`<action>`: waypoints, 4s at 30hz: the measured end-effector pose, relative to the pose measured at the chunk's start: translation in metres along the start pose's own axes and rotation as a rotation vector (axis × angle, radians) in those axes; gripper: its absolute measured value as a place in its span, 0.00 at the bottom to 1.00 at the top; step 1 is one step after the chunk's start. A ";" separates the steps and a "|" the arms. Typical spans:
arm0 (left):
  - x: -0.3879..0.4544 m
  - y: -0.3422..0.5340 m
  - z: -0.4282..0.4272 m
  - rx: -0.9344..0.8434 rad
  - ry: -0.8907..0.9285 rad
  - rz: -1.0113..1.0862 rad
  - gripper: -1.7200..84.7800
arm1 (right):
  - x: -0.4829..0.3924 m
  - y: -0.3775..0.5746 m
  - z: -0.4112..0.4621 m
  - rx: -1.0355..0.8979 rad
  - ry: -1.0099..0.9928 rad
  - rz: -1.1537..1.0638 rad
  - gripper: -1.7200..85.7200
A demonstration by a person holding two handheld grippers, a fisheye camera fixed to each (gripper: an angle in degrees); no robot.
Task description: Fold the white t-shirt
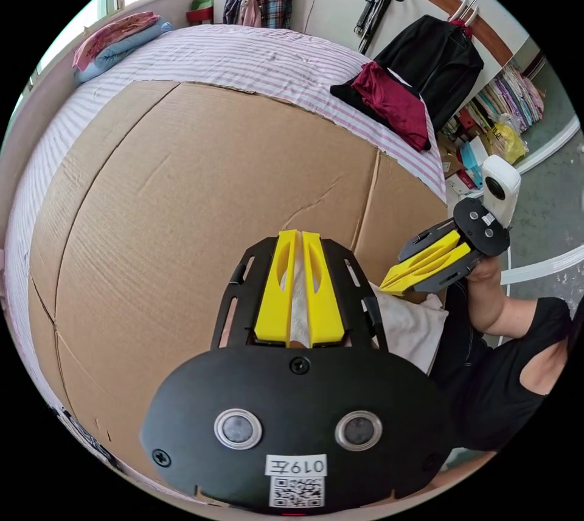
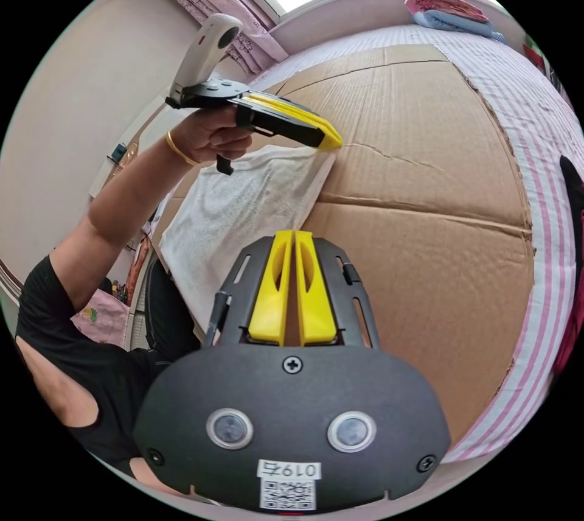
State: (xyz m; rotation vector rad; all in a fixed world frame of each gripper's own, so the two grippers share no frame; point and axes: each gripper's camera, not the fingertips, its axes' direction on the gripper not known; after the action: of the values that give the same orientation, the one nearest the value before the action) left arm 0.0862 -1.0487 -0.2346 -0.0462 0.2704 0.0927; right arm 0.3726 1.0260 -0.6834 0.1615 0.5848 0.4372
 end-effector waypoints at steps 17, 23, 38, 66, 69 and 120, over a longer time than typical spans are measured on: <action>0.005 -0.022 0.029 -0.050 -0.060 0.013 0.04 | 0.064 -0.016 -0.032 -0.110 -0.242 0.010 0.08; 0.014 -0.025 0.029 -0.055 -0.065 0.013 0.04 | 0.074 -0.017 -0.037 -0.177 -0.308 -0.034 0.06; 0.046 -0.033 0.019 -0.069 -0.076 0.020 0.04 | 0.110 -0.032 -0.053 -0.205 -0.434 -0.020 0.07; 0.151 0.029 -0.074 0.093 -0.063 -0.038 0.03 | 0.137 -0.027 -0.088 -0.192 -0.415 -0.010 0.03; 0.187 0.052 -0.085 0.081 -0.022 0.014 0.03 | 0.138 -0.022 -0.095 -0.183 -0.418 -0.014 0.07; 0.706 0.459 -0.155 0.383 -0.417 -0.110 0.03 | 0.057 0.090 -0.090 -0.217 -0.384 -0.165 0.09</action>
State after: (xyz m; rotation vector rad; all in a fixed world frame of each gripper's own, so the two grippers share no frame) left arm 0.6778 -0.5410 -0.5886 0.3356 -0.1342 -0.0610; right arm 0.3321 1.1341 -0.7619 -0.0123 0.1695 0.2955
